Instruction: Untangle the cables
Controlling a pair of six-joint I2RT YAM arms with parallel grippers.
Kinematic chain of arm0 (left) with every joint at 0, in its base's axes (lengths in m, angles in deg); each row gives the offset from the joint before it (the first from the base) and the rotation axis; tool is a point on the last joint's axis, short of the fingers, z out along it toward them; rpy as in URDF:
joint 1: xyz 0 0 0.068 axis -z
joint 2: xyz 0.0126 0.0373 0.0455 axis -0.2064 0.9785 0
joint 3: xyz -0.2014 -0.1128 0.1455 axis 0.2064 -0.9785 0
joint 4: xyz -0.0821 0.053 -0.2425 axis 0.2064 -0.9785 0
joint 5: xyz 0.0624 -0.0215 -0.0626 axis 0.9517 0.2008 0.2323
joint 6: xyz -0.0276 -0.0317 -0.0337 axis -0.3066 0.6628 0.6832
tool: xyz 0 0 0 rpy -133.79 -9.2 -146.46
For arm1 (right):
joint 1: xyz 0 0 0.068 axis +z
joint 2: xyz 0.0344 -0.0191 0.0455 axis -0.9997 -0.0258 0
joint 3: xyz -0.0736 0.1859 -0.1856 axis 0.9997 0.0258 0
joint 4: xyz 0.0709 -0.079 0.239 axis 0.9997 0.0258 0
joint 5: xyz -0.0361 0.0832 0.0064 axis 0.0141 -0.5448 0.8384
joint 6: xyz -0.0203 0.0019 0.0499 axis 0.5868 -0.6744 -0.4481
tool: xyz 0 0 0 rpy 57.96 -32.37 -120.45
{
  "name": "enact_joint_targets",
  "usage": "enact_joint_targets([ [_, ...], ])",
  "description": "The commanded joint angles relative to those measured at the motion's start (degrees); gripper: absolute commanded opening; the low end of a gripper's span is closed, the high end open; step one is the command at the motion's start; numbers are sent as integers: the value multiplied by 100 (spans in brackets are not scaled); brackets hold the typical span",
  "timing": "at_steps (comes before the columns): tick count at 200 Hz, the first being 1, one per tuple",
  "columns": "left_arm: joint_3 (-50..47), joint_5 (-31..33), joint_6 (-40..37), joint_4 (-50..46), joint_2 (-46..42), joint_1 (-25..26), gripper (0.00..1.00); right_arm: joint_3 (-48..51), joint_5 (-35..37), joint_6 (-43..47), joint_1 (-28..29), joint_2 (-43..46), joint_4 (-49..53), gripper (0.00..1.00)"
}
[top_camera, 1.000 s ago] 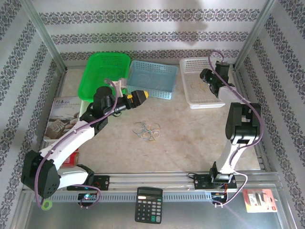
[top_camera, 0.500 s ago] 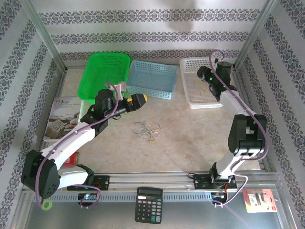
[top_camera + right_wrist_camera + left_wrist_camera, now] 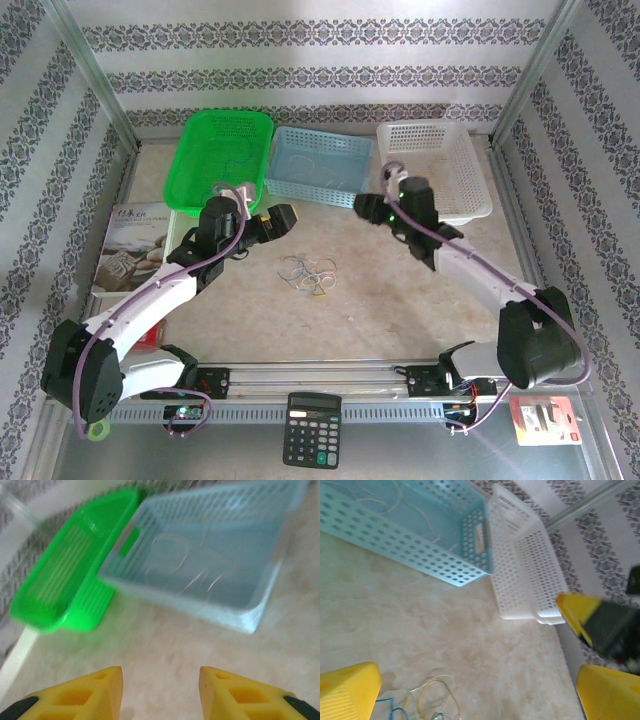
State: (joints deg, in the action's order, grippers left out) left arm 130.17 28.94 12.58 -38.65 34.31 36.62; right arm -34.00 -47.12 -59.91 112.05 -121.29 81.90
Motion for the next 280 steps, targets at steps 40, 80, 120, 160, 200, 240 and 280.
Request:
enact_joint_targets([
  [40, -259, 770, -256, -832, -182, -97, 100, 931, 556, -272, 1682, 54, 48, 46],
  [80, -340, 640, -185, -803, -118, -133, 100, 964, 452, -599, 1998, -491, -316, 46],
  [120, -385, 520, -163, -694, -114, -135, 100, 776, 332, -763, 2020, -997, -566, 46],
  [160, -450, 448, -95, -595, -144, -148, 100, 581, 159, -865, 2010, -1365, -745, 46],
  [200, -516, 433, -87, -504, -198, -148, 100, 483, 47, -960, 1989, -1612, -908, 46],
  [240, -525, 426, -104, -464, -208, -149, 100, 418, -19, -993, 1965, -1751, -985, 46],
  [280, -521, 414, -88, -434, -209, -156, 100, 383, 60, -950, 1930, -1716, -937, 46],
])
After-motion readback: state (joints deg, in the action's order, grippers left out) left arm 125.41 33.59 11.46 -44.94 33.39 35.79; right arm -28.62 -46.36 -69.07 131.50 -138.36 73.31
